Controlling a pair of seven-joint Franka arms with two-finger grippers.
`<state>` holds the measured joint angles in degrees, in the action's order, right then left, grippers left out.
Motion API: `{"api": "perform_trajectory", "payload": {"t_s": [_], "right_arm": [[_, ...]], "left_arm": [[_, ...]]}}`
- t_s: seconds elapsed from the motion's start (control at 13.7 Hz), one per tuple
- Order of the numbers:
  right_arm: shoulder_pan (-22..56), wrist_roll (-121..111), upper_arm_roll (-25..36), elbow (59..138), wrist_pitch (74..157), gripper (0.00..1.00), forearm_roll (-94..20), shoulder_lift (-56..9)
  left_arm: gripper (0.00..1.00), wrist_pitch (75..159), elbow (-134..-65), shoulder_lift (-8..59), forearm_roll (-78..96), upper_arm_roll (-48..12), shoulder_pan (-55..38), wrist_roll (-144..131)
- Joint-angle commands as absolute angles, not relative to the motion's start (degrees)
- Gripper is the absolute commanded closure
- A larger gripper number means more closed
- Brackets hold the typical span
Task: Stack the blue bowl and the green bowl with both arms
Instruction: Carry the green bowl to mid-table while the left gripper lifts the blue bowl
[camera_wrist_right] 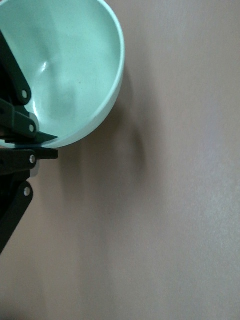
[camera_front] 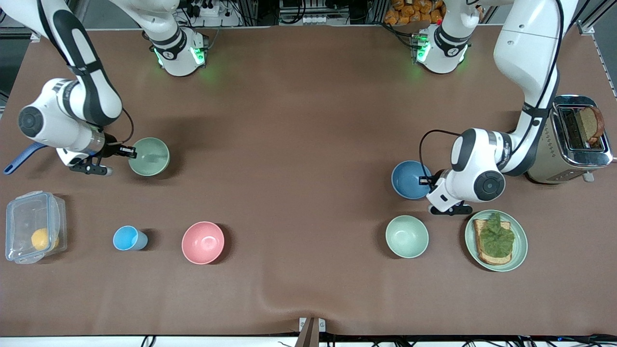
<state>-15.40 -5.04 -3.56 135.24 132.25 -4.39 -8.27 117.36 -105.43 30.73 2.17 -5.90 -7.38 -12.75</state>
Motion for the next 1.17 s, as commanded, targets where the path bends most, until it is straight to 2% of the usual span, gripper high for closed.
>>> {"api": "perform_trajectory", "payload": {"t_s": [0.0, 0.22, 0.51, 0.73, 1.09], "right_arm": [[-13.55, -4.22, -4.31, 135.35, 128.59, 1.0, -10.08, -4.66], [-8.72, 2.34, -4.31, 135.44, 127.44, 1.0, -13.71, -2.64], [5.06, 25.09, -4.22, 135.44, 130.76, 1.0, -13.71, -2.28], [13.95, 38.28, -4.22, 134.65, 135.34, 1.0, -13.71, -3.6], [25.55, 56.39, -4.04, 129.04, 137.63, 1.0, -13.36, -8.42]], "left_arm": [[1.0, 117.16, -106.96, 27.52, 2.02, -5.8, -8.53, -16.43], [1.0, 116.37, -106.96, 24.27, 5.17, -6.76, -8.0, -16.44], [1.0, 115.58, -106.7, 21.1, 12.2, -7.55, -8.26, -17.22], [1.0, 115.05, -106.35, 19.87, 15.46, -8.61, -8.17, -17.84], [1.0, 114.96, -105.91, 19.07, 16.0, -9.75, -8.0, -19.86]]}}
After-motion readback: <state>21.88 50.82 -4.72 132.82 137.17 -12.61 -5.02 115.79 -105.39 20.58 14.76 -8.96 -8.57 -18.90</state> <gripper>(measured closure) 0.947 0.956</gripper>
